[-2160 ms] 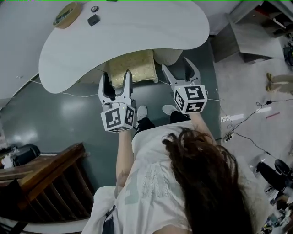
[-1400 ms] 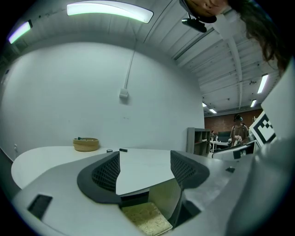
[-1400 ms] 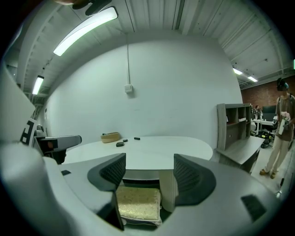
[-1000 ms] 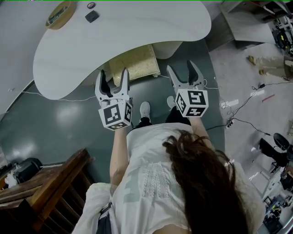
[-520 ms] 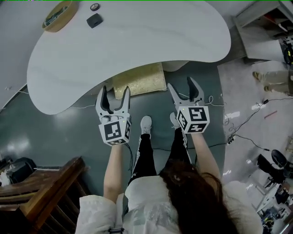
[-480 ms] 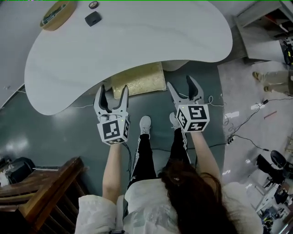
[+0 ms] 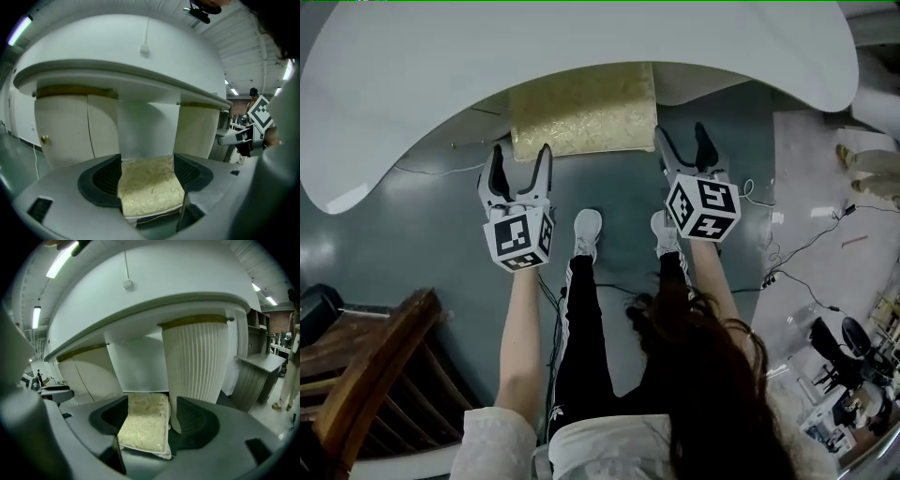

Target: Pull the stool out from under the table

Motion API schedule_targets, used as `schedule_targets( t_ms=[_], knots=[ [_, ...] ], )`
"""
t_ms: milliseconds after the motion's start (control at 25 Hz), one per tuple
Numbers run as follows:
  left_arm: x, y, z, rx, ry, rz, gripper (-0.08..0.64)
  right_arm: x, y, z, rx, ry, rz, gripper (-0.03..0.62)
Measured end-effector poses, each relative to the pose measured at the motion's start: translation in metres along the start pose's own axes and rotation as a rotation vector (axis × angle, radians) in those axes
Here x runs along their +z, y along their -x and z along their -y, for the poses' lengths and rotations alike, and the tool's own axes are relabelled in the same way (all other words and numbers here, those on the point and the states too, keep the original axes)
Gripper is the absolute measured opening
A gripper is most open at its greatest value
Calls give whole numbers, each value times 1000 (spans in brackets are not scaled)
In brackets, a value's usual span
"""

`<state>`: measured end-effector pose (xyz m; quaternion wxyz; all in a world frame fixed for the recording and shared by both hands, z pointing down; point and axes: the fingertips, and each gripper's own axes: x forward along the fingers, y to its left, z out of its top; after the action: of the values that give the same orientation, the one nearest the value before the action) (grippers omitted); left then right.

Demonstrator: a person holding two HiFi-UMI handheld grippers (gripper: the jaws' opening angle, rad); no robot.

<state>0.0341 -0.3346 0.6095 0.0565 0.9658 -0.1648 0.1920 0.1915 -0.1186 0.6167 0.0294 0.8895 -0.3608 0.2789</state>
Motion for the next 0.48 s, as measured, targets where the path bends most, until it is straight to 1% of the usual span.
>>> schedule_targets(
  t_ms=[80,280,480],
  knots=[
    [-33,-7,-3,2,15,-32,339,-24,-16,3,2,2,-19,330],
    [-103,-19,-14,-10,0,-118,341,-70,-45,2,21,40,-60,330],
    [-159,-30,-40,31,-4,-203,346,-110,-60,10,23,70,-102,330]
  ],
)
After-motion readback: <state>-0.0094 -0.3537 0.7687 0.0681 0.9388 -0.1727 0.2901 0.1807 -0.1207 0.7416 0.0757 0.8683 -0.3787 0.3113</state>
